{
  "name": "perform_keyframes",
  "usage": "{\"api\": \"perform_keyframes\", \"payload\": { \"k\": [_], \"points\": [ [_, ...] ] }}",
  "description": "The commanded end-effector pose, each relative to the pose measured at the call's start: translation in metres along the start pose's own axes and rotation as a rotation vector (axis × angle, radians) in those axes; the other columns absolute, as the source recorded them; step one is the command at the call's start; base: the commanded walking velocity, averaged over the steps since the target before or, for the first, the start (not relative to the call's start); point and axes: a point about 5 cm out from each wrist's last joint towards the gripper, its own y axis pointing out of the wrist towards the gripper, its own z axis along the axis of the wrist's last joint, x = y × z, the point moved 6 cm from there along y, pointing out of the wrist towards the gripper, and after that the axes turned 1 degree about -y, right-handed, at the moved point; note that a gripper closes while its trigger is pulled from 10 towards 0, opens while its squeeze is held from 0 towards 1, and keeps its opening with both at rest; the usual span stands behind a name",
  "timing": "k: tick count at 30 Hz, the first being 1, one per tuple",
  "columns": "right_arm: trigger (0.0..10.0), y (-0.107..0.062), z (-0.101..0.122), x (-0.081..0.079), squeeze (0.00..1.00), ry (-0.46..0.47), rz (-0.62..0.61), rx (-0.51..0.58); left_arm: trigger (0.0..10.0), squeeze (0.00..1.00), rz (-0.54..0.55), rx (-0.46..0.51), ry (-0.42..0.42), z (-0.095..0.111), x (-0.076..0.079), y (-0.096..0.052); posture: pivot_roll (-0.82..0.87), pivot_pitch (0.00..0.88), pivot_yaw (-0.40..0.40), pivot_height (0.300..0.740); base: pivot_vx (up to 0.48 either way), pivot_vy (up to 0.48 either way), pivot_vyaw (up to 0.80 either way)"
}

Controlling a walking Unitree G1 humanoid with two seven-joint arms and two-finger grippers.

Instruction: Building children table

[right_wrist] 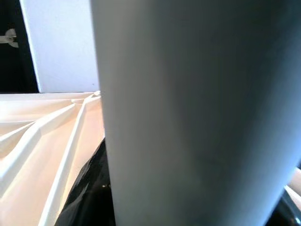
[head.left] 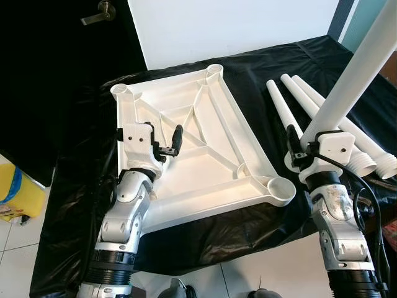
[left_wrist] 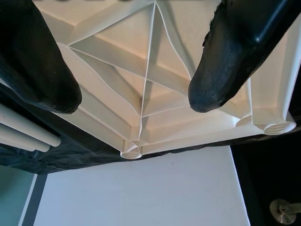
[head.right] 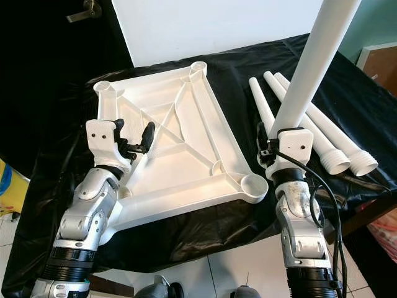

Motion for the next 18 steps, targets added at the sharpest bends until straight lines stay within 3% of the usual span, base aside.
{"api": "perform_keyframes", "payload": {
  "k": [1, 18],
  "points": [
    [10.0, -0.001, 0.001, -0.006, 0.00, 0.013, 0.035, 0.007, 10.0, 0.00, -0.112, -0.010, 0.002, -0.002, 0.018, -0.005, -0.08, 0.104, 0.077, 0.740, 0.000, 0.000, 0.00],
    [10.0, -0.003, -0.007, -0.018, 0.00, 0.049, 0.103, -0.019, 10.0, 0.00, -0.370, 0.010, 0.059, -0.002, 0.058, -0.021, -0.07, 0.100, 0.078, 0.740, 0.000, 0.000, 0.00]
  ]
}}
